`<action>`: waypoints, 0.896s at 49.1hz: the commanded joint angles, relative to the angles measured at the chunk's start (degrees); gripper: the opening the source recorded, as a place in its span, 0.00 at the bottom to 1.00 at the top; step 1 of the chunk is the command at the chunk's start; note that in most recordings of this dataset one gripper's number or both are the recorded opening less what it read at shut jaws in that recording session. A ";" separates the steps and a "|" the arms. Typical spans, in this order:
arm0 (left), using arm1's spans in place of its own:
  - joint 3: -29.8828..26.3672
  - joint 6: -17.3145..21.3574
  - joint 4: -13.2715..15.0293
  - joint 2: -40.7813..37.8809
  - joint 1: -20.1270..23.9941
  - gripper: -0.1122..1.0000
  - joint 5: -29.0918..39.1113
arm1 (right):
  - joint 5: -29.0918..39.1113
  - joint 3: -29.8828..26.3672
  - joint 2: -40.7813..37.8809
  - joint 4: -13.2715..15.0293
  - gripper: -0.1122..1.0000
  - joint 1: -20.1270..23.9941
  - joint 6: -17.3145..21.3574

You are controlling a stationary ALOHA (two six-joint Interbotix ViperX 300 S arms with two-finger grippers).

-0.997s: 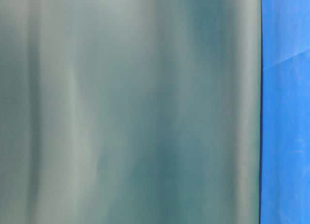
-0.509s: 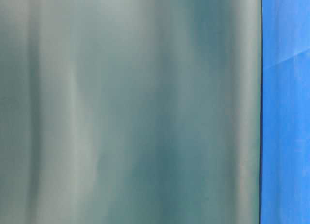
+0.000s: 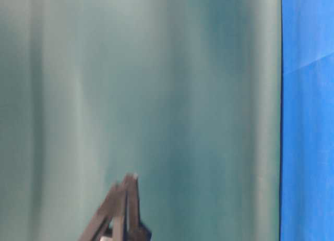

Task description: Handover the blue block to the right arm after grasping it with the left arm, then place it in the designated position.

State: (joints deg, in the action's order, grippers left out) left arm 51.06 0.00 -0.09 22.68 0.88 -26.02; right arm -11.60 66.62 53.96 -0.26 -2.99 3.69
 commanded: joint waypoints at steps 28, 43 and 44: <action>-13.36 -0.26 -0.18 -11.95 0.97 0.93 2.20 | -0.44 -1.58 -0.62 -0.09 0.97 -0.18 0.09; -19.69 -3.08 -0.18 -14.41 0.70 0.93 21.53 | -0.09 -1.58 -0.44 0.00 0.97 -0.09 0.09; -20.48 -3.25 -0.18 -14.85 0.70 0.93 23.55 | -0.09 -1.67 -0.44 0.00 0.97 -0.09 0.09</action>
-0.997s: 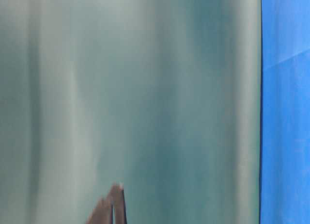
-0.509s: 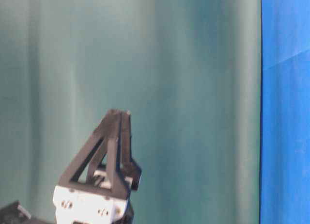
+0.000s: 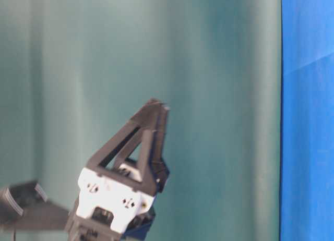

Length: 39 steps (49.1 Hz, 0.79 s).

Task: Handover the blue block to the right arm after grasping it with the left arm, then place it in the designated position.
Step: 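Move the left gripper over the blue cube and lower it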

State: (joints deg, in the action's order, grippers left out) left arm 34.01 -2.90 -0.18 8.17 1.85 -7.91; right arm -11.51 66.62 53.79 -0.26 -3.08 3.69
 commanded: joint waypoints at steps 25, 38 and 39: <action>-26.10 -0.53 -0.09 -12.74 -0.62 0.93 54.14 | 1.85 -1.58 -0.44 0.00 0.97 0.00 0.09; -33.05 -0.53 -0.18 -16.17 -0.97 0.93 62.75 | 1.93 -1.49 -0.53 0.09 0.97 0.00 0.09; -33.13 -0.53 -0.18 -16.26 -0.97 0.93 62.67 | 1.93 -1.49 -0.53 0.09 0.97 -0.09 0.09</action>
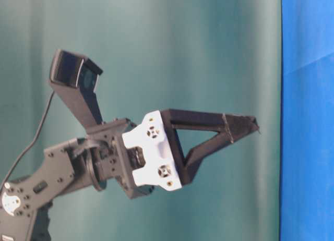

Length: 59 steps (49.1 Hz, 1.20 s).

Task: Handover the blue block to the right arm after grasping it with the left arm, then place it in the designated position.
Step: 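Move the left gripper over the blue cube and lower it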

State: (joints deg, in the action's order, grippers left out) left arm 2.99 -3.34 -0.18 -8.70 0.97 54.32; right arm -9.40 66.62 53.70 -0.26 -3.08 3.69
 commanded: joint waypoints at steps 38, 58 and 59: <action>-0.88 -0.18 -0.44 0.88 -0.44 0.93 -1.23 | -0.09 -1.58 -0.79 0.18 0.97 0.00 0.09; -0.79 -0.09 -0.44 0.88 -0.44 0.93 -1.23 | -0.09 -1.58 -0.79 0.18 0.97 0.00 0.09; -0.70 -0.09 -0.44 0.88 -0.44 0.93 -1.32 | -0.09 -1.49 -0.79 0.09 0.97 0.00 0.09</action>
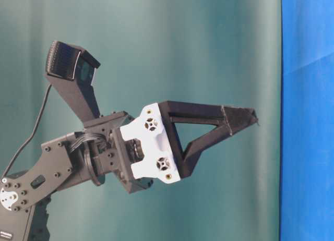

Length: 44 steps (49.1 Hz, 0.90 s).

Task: Handover the blue block to the right arm after grasping it with the left arm, then place it in the designated position.
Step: 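Move the left gripper over the blue cube and lower it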

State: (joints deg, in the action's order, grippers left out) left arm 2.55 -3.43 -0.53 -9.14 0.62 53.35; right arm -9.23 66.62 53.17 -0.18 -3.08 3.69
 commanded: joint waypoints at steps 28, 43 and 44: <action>10.46 -0.18 -0.09 1.67 -0.26 0.93 -13.80 | -0.26 -1.49 -0.70 0.00 0.97 0.00 0.09; 17.49 -0.18 -0.18 0.79 -0.62 0.93 -24.61 | -0.53 -1.32 -1.58 0.00 0.97 0.00 0.09; 17.75 -0.18 -0.09 0.62 -0.62 0.93 -25.22 | -0.53 -1.32 -1.67 0.09 0.97 0.00 0.09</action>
State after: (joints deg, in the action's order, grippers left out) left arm 19.95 -3.60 -0.53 -9.05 0.18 30.41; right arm -9.32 66.62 52.12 -0.18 -3.08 3.69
